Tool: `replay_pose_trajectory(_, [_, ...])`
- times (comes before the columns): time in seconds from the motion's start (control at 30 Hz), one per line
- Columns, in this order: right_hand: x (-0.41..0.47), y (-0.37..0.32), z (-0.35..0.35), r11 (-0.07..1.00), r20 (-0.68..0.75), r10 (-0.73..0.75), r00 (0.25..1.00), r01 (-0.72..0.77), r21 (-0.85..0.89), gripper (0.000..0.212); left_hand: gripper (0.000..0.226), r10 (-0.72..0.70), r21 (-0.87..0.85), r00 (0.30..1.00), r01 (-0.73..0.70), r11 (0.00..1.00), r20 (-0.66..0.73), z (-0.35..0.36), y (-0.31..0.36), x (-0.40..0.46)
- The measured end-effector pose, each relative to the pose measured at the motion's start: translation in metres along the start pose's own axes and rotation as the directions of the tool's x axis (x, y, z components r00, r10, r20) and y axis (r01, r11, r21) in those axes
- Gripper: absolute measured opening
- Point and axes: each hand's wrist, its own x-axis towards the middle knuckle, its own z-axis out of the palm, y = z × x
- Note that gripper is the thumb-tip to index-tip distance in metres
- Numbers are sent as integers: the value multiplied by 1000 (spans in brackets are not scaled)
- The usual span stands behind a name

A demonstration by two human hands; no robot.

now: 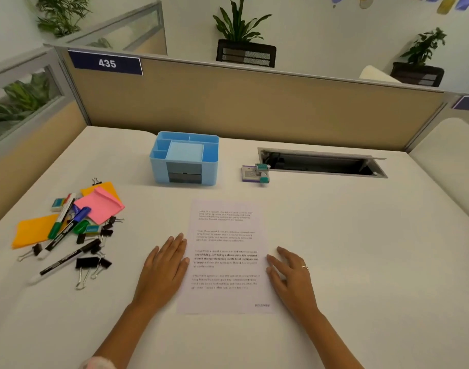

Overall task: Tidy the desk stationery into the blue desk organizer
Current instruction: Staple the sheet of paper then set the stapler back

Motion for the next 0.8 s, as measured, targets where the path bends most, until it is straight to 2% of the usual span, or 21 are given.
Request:
replay_pose_trajectory(0.23, [-5,0,0,998,10,-7,1000,8,-55,26,76,5,30,1000,-6,1000,14,-2,5,-28])
replay_pose_trajectory(0.33, [-2,-2,-1,999,7,-1,1000,1,-35,26,65,-7,27,1000,6,1000,14,-3,4,-18])
replay_pose_trajectory(0.5, [0,4,-2,999,7,44,999,-44,-31,26,62,33,14,999,-34,999,32,-1,8,-10])
replay_pose_trajectory(0.57, [6,-64,38,999,30,-33,999,32,21,27,60,-46,2,997,46,999,-55,-26,-65,-35])
replay_pose_trajectory(0.67, [5,-54,24,980,28,106,994,-109,169,33,51,-40,-71,999,39,997,-22,-14,-53,-29])
replay_pose_trajectory(0.8, [9,-36,-9,864,-34,347,937,-305,401,33,54,13,-173,1000,-10,985,13,1,-12,-31])
